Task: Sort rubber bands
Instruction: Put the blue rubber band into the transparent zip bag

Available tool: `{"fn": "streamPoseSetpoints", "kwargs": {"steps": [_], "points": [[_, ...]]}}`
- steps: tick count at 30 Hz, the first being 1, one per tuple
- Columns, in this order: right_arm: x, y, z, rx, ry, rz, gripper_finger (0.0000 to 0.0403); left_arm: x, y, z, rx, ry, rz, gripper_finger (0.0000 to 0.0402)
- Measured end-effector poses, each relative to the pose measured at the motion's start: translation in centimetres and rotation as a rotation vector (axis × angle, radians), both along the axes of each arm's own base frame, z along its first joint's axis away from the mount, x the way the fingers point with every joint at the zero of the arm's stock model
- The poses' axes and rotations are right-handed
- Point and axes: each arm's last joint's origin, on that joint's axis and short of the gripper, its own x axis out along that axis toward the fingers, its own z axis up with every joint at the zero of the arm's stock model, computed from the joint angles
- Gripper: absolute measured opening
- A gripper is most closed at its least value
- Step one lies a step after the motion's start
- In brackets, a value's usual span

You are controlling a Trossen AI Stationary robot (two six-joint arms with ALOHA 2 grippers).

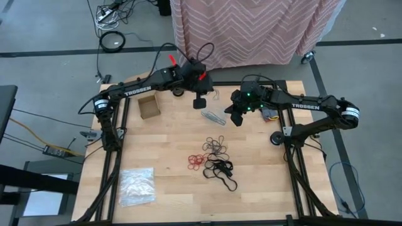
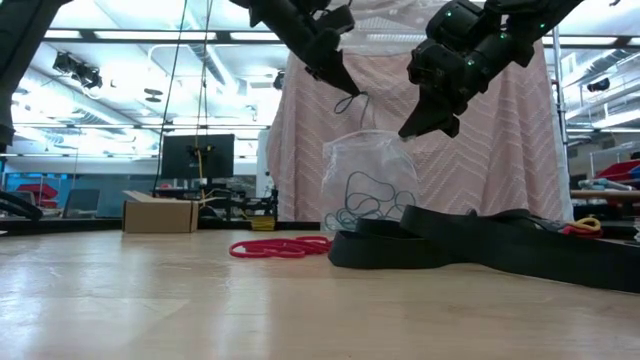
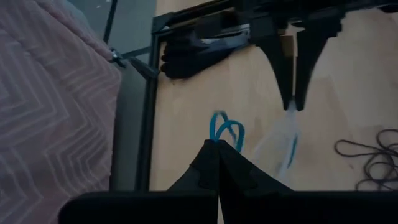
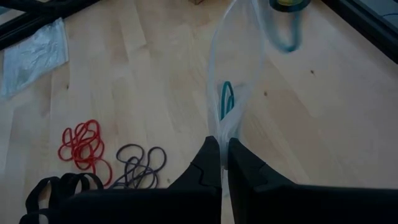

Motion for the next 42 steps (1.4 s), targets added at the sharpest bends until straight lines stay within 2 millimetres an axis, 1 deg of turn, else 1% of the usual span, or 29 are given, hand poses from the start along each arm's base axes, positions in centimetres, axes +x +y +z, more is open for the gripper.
{"fn": "streamPoseSetpoints", "kwargs": {"steps": [11,21,25,29,37,40,42], "points": [[0.0,0.0,0.0,-0.004,0.001,-0.005,0.0001,-0.3,-0.1,-0.4,0.001,0.055,-0.021,0.0],[0.0,0.0,0.0,-0.008,0.003,-0.014,0.0001,0.1,0.0,0.1,0.022,-0.013,-0.018,0.0],[0.0,-0.1,0.0,-0.008,0.004,-0.016,0.0001,0.1,0.0,0.2,0.002,-0.02,-0.014,0.0],[0.0,-0.1,0.0,-0.008,0.004,-0.016,0.0001,-0.1,-0.1,-0.1,-0.008,0.008,-0.017,0.0],[0.0,-0.1,0.0,-0.009,0.002,-0.016,0.0001,-0.5,-0.2,-0.6,0.036,0.091,-0.079,0.0],[0.1,-0.1,0.1,-0.014,-0.012,-0.016,0.0001,-0.3,-0.1,-1.3,0.039,0.128,-0.103,0.0],[0.2,-0.1,0.2,-0.011,-0.025,-0.015,0.0001,0.2,-0.1,-2.2,0.024,0.146,-0.126,0.0]]}}
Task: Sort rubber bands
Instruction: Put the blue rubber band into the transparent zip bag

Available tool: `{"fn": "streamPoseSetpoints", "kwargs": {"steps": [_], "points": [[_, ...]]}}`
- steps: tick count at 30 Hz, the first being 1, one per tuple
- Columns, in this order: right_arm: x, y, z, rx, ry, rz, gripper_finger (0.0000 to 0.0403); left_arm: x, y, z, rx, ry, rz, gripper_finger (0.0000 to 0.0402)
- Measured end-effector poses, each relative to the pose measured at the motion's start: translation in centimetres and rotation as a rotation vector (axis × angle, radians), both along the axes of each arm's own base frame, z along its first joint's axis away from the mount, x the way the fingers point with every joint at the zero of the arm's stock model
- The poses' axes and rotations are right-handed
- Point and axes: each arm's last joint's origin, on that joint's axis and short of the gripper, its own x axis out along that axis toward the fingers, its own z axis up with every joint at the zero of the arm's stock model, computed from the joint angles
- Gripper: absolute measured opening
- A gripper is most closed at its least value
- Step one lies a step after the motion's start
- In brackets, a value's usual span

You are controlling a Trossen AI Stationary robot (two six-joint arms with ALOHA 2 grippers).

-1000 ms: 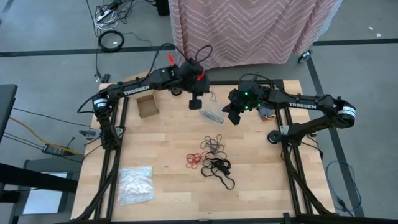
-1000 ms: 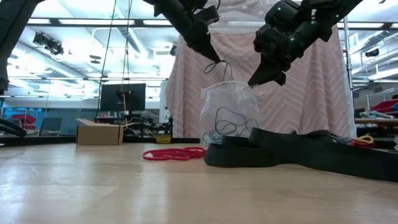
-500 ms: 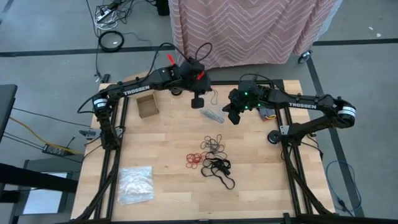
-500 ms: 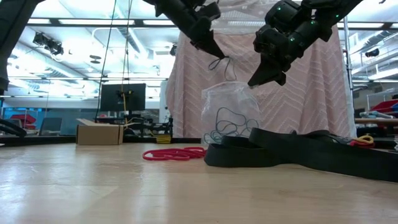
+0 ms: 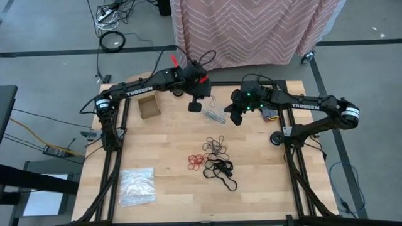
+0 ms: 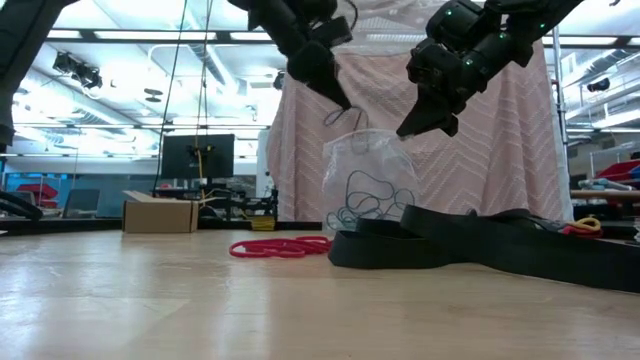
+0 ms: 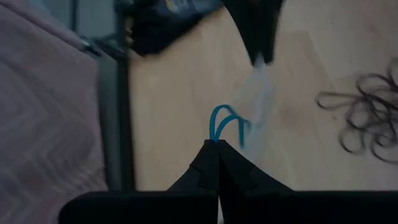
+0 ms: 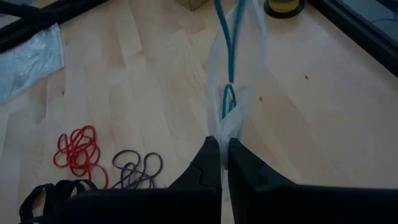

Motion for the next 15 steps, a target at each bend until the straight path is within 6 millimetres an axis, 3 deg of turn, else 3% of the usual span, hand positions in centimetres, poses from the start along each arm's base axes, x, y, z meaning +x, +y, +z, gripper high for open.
{"fn": "streamPoseSetpoints", "kwargs": {"steps": [5,15], "points": [[0.1,0.0,0.2,0.008,-0.023,-0.007,0.0001,1.3,-0.7,-1.6,0.012,0.028,-0.077,0.0],[0.1,0.0,0.1,0.021,-0.019,0.013,0.0001,1.7,-1.7,-1.7,0.02,0.032,-0.114,0.0002]]}}
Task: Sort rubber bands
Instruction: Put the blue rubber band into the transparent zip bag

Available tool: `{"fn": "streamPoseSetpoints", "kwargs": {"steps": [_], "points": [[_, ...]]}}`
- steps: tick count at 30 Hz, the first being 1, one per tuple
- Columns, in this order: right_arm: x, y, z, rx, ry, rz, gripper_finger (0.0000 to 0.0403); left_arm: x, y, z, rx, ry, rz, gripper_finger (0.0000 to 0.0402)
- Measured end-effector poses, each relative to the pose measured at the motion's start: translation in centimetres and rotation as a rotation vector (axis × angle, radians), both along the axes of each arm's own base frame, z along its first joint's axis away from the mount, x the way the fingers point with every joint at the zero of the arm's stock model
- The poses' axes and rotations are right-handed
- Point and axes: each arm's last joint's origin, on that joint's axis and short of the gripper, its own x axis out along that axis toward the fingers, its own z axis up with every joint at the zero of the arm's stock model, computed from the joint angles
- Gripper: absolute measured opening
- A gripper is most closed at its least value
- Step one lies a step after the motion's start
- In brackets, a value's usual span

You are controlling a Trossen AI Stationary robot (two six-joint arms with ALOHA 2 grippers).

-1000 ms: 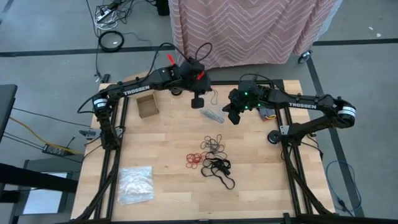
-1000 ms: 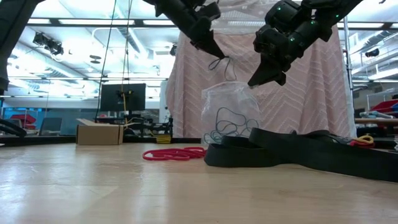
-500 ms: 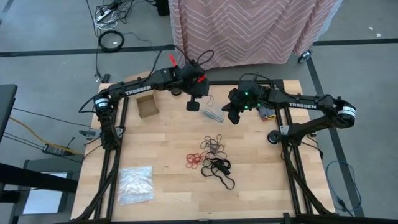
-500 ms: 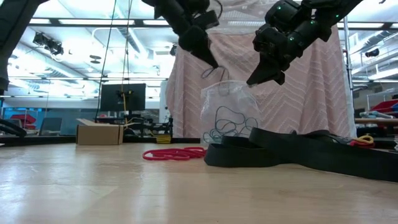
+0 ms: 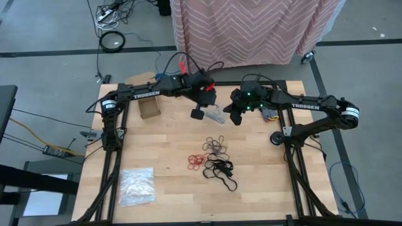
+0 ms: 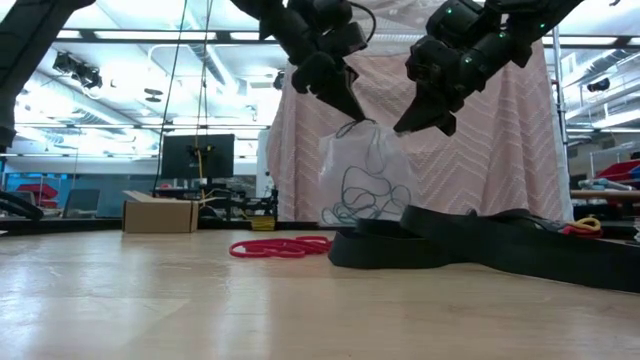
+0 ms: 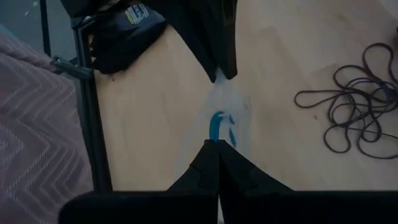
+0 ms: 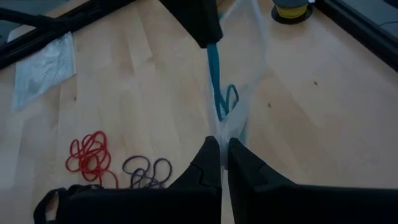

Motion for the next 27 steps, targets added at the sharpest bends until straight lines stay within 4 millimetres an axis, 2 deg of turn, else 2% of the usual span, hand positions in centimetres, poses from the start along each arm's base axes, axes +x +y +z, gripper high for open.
{"fn": "streamPoseSetpoints", "kwargs": {"steps": [5,12,15,23,27], "points": [[0.1,0.0,0.1,0.002,-0.009,0.006,0.0001,0.2,0.3,-1.0,-0.031,0.035,0.035,0.0035],[0.1,0.4,0.0,0.031,-0.008,0.049,0.0001,0.4,0.5,-0.8,-0.06,-0.004,0.089,0.0115],[0.1,0.5,-0.1,0.046,-0.002,0.064,0.0001,0.5,0.5,-0.7,-0.077,-0.009,0.112,0.0137],[-1.0,0.6,-1.3,0.018,0.187,-0.019,0.0001,0.4,0.4,-0.8,-0.16,-0.007,0.165,0.0141],[-0.4,0.8,-0.7,0.059,0.069,0.127,0.0001,0.3,0.4,-0.9,-0.178,0.005,0.174,0.0141]]}}
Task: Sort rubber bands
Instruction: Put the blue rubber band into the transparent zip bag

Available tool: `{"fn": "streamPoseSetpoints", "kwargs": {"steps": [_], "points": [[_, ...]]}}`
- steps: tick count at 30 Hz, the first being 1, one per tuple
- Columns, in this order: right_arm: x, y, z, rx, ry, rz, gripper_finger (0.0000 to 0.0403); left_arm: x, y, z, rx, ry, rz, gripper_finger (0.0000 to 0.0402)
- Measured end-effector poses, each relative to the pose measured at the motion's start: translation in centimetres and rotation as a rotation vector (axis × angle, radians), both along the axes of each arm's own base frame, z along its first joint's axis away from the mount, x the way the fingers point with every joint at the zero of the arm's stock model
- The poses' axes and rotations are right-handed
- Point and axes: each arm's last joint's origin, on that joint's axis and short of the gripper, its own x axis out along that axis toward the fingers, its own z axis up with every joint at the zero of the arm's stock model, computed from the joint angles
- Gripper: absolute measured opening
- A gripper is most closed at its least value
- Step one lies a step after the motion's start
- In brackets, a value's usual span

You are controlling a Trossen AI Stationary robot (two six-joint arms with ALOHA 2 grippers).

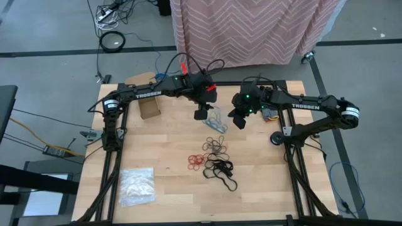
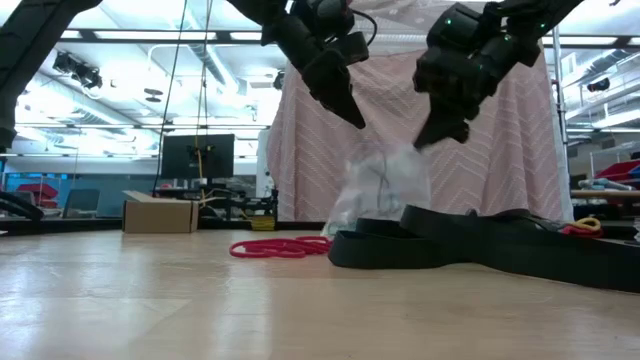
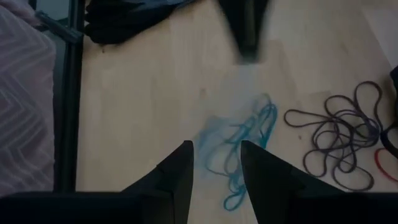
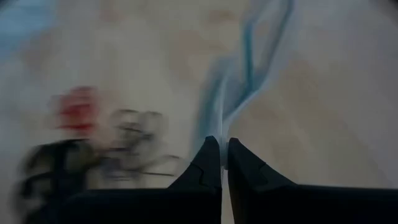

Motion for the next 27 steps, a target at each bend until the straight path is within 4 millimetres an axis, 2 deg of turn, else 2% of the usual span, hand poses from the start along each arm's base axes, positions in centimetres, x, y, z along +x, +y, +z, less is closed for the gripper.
{"fn": "streamPoseSetpoints", "kwargs": {"steps": [2,4,8,12,15,19,23,24,27], "points": [[0.1,-0.1,0.1,-0.02,-0.005,-0.044,0.0001,0.0,0.0,0.0,-0.01,0.003,0.01,0.0141],[-0.1,-0.1,-0.2,-0.07,0.061,-0.145,0.0001,-0.1,0.0,0.2,-0.021,-0.001,0.024,0.014],[0.1,0.0,0.1,-0.024,0.006,-0.061,0.0001,-0.7,-0.2,1.2,-0.033,-0.028,0.037,0.014],[-0.1,0.0,-0.2,-0.05,0.06,-0.13,0.0001,-1.5,-0.5,3.0,-0.032,-0.072,0.055,0.014],[0.5,-0.2,0.0,0.017,-0.031,-0.043,0.0001,-2.2,-0.7,4.1,-0.048,-0.095,0.095,0.014],[0.8,-0.6,0.0,0.003,-0.044,-0.117,0.0001,-3.4,-1.1,5.4,-0.09,-0.101,0.14,0.014],[1.9,-1.2,1.3,0.131,-0.293,0.036,0.0,-4.3,-1.4,5.8,-0.118,-0.065,0.164,0.014],[2.1,-1.3,1.6,0.133,-0.323,0.021,0.0,-4.6,-1.5,6.0,-0.118,-0.06,0.166,0.014],[1.9,-1.7,1.0,0.091,-0.263,-0.117,0.0,-5.3,-1.8,6.5,-0.115,-0.051,0.177,0.014]]}}
